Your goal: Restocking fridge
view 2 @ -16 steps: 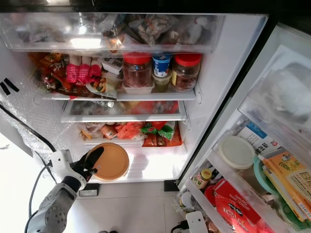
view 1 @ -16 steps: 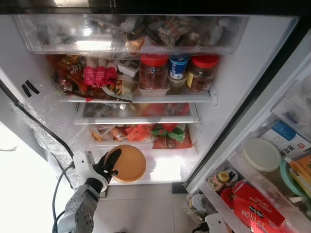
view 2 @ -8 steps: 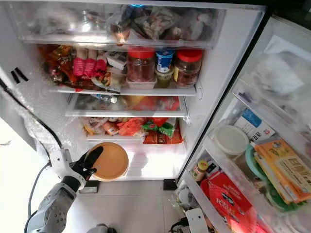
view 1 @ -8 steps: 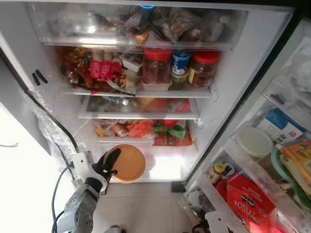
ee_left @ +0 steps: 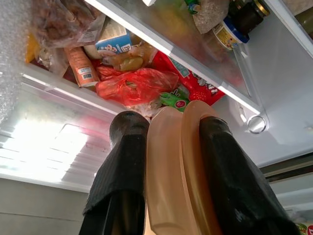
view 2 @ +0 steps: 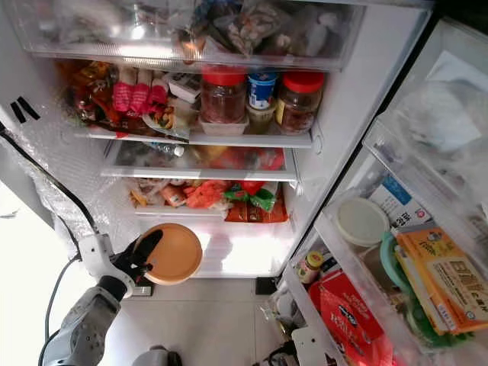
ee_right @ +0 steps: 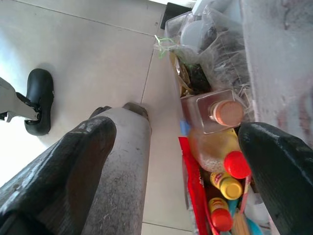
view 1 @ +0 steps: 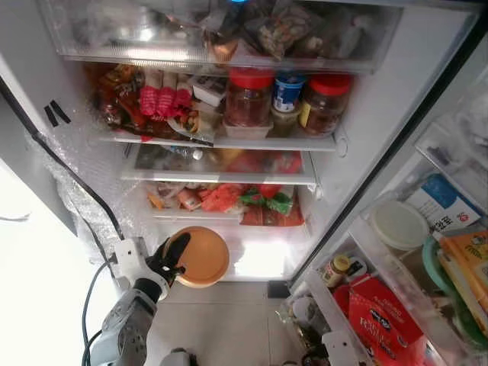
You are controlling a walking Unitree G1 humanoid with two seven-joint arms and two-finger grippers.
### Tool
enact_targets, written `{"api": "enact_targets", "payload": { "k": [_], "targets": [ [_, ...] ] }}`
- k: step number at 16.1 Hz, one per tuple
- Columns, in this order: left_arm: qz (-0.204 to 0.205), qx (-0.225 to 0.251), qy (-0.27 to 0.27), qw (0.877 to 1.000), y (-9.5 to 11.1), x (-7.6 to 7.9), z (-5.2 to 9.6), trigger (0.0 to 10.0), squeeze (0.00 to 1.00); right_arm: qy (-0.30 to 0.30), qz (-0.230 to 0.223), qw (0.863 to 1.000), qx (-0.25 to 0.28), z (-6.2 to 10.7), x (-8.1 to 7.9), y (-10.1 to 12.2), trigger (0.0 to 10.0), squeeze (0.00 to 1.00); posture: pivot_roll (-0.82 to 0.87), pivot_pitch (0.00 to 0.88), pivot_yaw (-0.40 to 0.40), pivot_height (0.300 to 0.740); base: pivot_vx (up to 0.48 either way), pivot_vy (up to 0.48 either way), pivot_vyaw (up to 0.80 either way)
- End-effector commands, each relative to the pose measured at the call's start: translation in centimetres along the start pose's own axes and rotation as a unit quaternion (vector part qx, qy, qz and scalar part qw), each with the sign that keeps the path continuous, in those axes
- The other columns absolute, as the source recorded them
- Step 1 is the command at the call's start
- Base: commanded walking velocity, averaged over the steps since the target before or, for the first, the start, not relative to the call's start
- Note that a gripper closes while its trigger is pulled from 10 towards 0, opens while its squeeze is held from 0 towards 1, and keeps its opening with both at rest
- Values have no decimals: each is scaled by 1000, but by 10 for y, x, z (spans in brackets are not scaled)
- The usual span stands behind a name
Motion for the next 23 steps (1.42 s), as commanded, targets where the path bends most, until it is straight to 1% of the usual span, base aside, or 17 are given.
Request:
{"api": "enact_targets", "payload": {
  "k": [1,2,12,15,18,23],
  "targets": [
    [3,-4,2,1000,-1,0,0,10000,0,-5,-3,998,-61,7,0,-32,10000,0,36,151,-54,655,0,0,0],
    [3,-3,3,1000,-1,1,0,10000,0,-2,-3,998,-57,7,0,-32,10000,0,38,150,-55,650,0,0,0],
    [3,-1,2,1000,0,1,-1,10000,0,-4,-5,998,-56,7,0,-32,10000,0,37,150,-55,650,0,0,0],
    [4,5,3,1000,2,2,-2,10000,0,-4,-5,999,-54,7,1,-32,10000,0,38,149,-56,650,0,0,0],
    [14,19,6,1000,8,2,-4,10000,0,-5,-5,999,-53,7,1,-31,10000,0,39,148,-56,650,0,0,0],
    [15,19,-2,1000,10,5,-7,10000,0,-3,-6,999,-53,7,0,-31,10000,0,36,148,-53,650,0,0,0]
  ]
}}
Point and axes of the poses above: a point about 5 cm out from each wrist's last joint towards the gripper, its own z axis pointing back from the gripper into the wrist, its own y axis along the axis of the wrist's last joint, x = y × z, the point moved 1 cm from there along -z, pointing out of the wrist towards the gripper, and after that the axes turned 10 degrees about -z, right-handed, at the moved point
